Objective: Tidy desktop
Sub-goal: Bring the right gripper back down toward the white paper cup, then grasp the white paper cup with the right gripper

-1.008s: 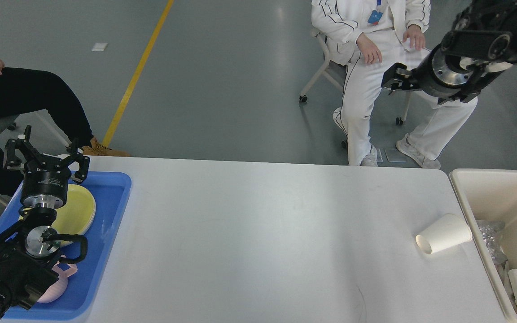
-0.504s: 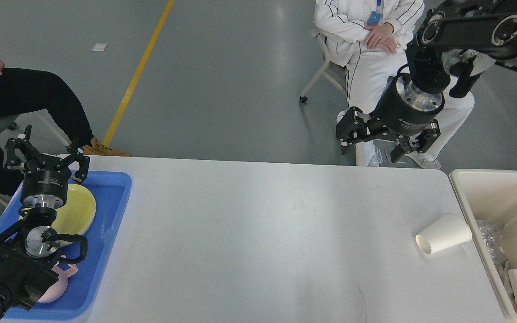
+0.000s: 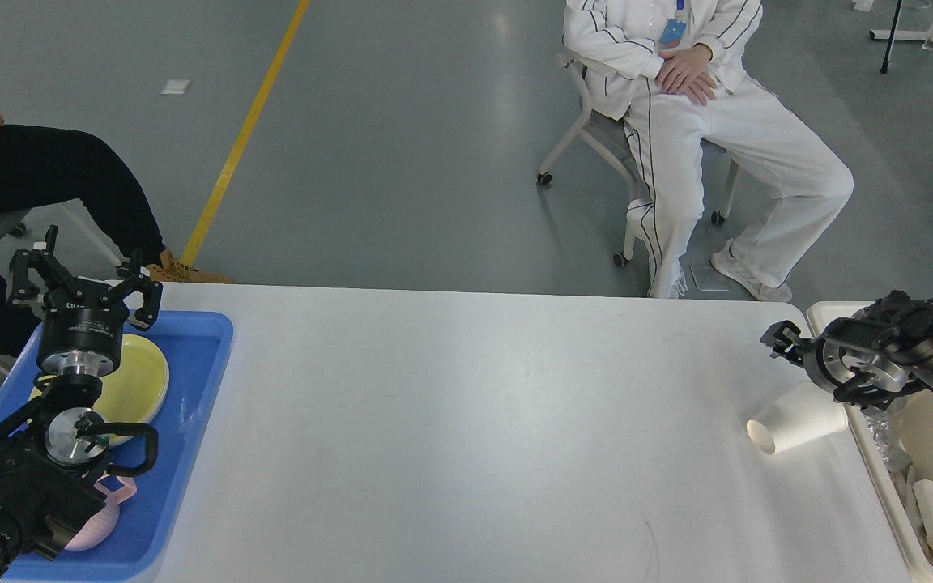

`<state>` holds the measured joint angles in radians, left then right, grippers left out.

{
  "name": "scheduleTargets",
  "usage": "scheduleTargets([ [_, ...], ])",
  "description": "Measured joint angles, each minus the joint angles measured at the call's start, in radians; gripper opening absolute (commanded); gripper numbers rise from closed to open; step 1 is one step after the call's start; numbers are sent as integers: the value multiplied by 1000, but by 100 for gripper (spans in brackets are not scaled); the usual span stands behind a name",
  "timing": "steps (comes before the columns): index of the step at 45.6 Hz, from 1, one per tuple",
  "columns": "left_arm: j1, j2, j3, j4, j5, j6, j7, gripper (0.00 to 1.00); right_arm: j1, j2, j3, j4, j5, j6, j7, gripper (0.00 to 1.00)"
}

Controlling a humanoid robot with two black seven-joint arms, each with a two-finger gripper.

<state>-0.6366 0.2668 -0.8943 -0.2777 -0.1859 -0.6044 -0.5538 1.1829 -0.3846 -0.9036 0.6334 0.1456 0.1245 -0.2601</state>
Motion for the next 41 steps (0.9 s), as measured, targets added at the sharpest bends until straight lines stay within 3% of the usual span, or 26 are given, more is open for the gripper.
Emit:
scheduleTargets([
  [41, 0, 0, 0, 0, -1, 0, 0, 96, -126, 18, 63, -34, -2, -21, 5, 99],
])
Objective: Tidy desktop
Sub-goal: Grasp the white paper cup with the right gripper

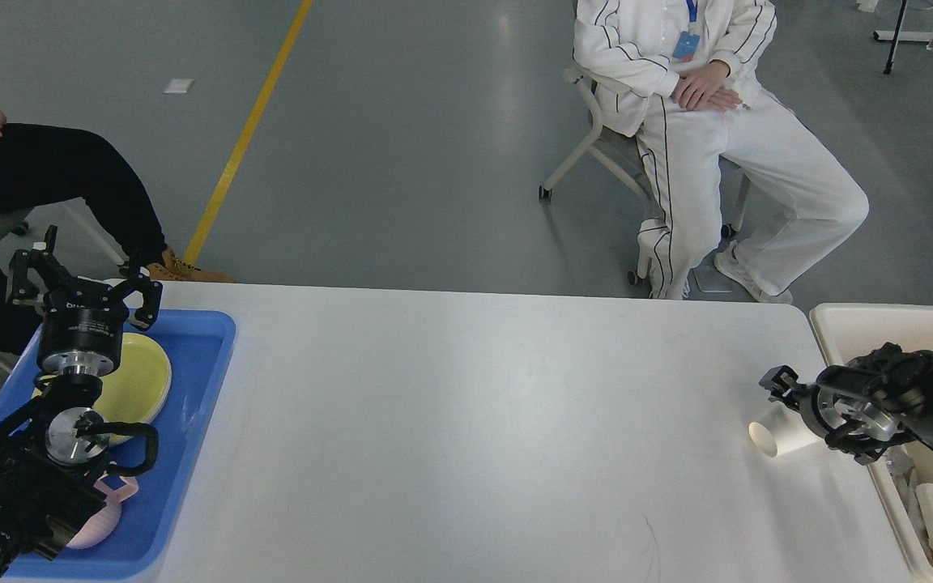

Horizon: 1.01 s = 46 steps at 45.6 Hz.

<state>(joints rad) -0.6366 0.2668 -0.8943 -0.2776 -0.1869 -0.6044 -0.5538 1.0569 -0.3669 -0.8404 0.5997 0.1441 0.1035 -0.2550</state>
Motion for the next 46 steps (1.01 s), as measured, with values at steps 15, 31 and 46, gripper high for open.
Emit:
scheduleTargets([
  [15, 0, 0, 0, 0, 0, 0, 0, 96, -27, 10, 61, 9, 0, -84, 2, 34],
  [31, 0, 0, 0, 0, 1, 0, 0, 96, -10, 10, 66, 14, 1, -95, 1, 17],
  [46, 0, 0, 0, 0, 0, 0, 0, 96, 179, -112, 66, 189, 7, -74, 0, 17],
])
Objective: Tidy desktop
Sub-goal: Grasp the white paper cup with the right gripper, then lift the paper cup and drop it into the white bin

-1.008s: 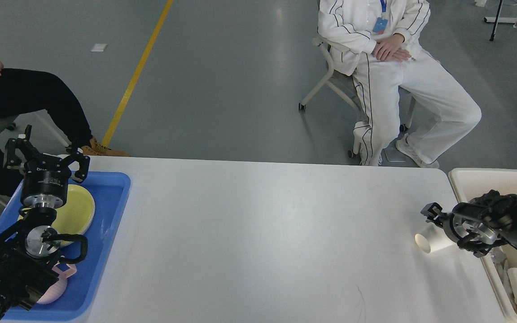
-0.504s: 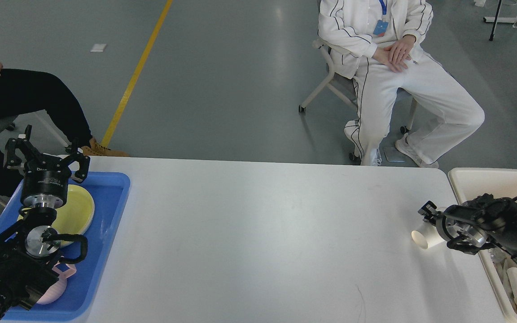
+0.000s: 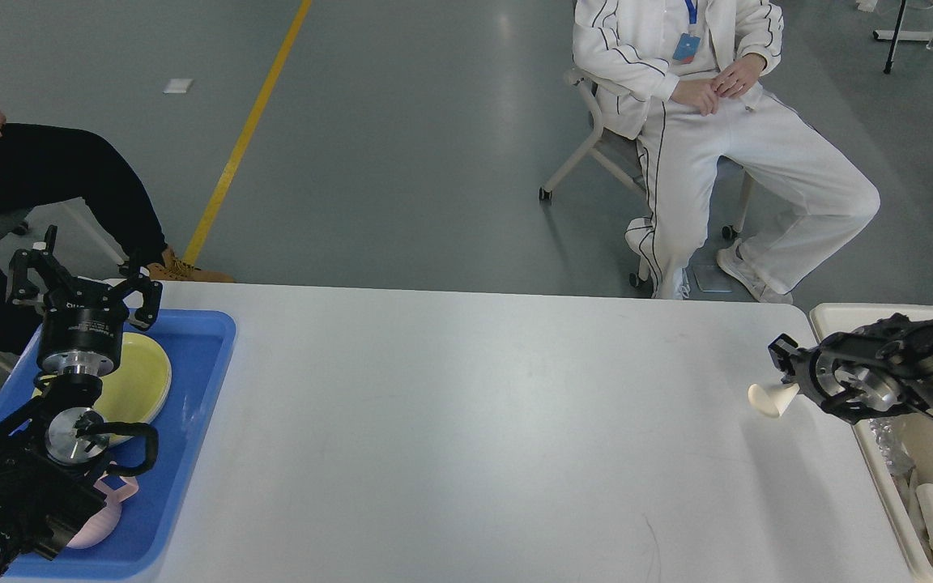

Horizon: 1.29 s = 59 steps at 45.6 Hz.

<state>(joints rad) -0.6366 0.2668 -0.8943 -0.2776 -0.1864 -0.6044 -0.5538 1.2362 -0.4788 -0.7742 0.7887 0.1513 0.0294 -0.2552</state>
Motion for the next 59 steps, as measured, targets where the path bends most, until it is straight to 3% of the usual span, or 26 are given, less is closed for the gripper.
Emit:
scheduleTargets([
  [11, 0, 0, 0, 0, -1, 0, 0, 96, 346, -172, -11, 226, -1, 137, -2, 17],
  [23, 0, 0, 0, 0, -1, 0, 0, 96, 679, -284, -4, 285, 0, 327, -4, 18],
  [31, 0, 0, 0, 0, 0, 0, 0, 96, 676, -316, -33, 210, -1, 311, -4, 18],
  [37, 0, 0, 0, 0, 0, 0, 0, 96, 526, -361, -42, 104, -5, 239, -4, 20],
  [42, 0, 0, 0, 0, 0, 0, 0, 96, 366, -383, -32, -14, -8, 166, -4, 35],
  [46, 0, 0, 0, 0, 0, 0, 0, 96, 215, -376, -2, -137, -6, 126, -2, 40],
  [47, 0, 0, 0, 0, 0, 0, 0, 96, 175, -370, 16, -165, -6, 120, -2, 46],
  [50, 0, 0, 0, 0, 0, 0, 0, 96, 63, -350, 82, -228, -4, 113, -1, 77],
  [53, 0, 0, 0, 0, 0, 0, 0, 96, -52, -328, 164, -297, -4, 110, -1, 98],
  [59, 0, 0, 0, 0, 0, 0, 0, 96, -212, -250, 290, -422, -5, 109, -1, 100],
])
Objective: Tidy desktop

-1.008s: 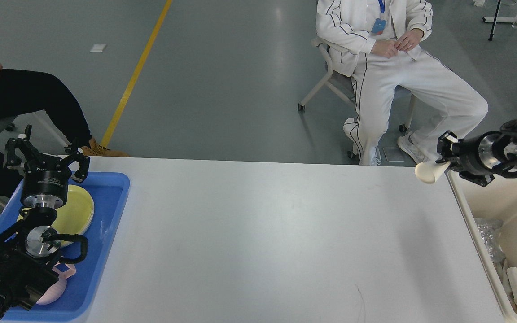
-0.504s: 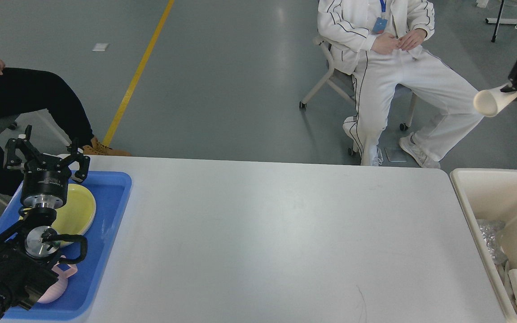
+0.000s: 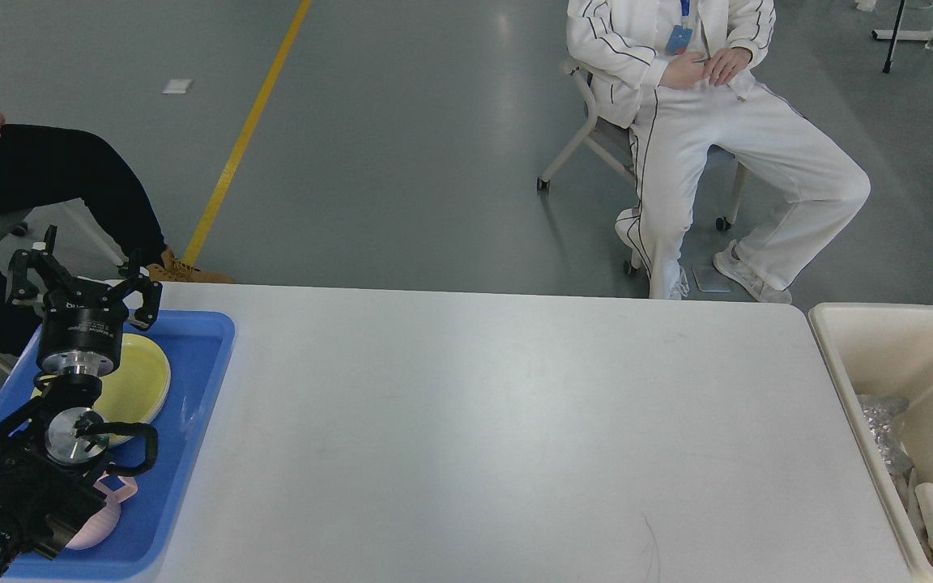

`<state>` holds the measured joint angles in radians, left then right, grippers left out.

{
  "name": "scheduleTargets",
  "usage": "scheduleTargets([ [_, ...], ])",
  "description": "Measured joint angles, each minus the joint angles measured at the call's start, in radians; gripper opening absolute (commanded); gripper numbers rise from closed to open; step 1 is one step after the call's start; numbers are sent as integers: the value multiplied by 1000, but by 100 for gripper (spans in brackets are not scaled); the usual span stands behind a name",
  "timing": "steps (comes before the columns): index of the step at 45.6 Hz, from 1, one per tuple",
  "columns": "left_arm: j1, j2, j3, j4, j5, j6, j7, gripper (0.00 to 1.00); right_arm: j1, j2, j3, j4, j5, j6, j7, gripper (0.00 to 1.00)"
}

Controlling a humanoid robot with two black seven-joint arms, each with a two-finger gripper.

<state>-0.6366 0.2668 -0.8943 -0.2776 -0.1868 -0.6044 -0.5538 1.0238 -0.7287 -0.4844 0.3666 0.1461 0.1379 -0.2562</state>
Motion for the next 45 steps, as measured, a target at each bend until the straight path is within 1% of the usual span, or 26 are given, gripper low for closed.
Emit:
scheduleTargets([
  [7, 0, 0, 0, 0, 0, 0, 0, 96, -83, 77, 96, -64, 5, 0, -1, 100],
  [11, 0, 0, 0, 0, 0, 0, 0, 96, -91, 89, 214, -70, 5, 0, -2, 100],
  [15, 0, 0, 0, 0, 0, 0, 0, 96, -92, 92, 385, -69, 6, 0, 3, 100],
  [20, 0, 0, 0, 0, 0, 0, 0, 96, -93, 94, 653, -57, 6, 5, 16, 100],
  [23, 0, 0, 0, 0, 0, 0, 0, 96, -93, 102, 793, -46, 5, 6, 40, 100],
  [25, 0, 0, 0, 0, 0, 0, 0, 96, -93, 112, 870, -33, 6, 7, 67, 100],
  [28, 0, 0, 0, 0, 0, 0, 0, 96, -93, 133, 977, -6, 6, 7, 136, 100],
  [31, 0, 0, 0, 0, 1, 0, 0, 96, -93, 155, 1069, 38, 6, 8, 230, 100],
  [35, 0, 0, 0, 0, 1, 0, 0, 96, -101, 189, 1179, 110, 6, 12, 377, 100],
  [36, 0, 0, 0, 0, 1, 0, 0, 96, -107, 203, 1208, 130, 6, 12, 421, 100],
  [39, 0, 0, 0, 0, 1, 0, 0, 96, -119, 247, 1274, 177, 6, 13, 528, 100],
  [42, 0, 0, 0, 0, 1, 0, 0, 96, -126, 296, 1315, 205, 4, 14, 612, 100],
  [45, 0, 0, 0, 0, 0, 0, 0, 96, -129, 343, 1331, 214, 3, 12, 665, 100],
])
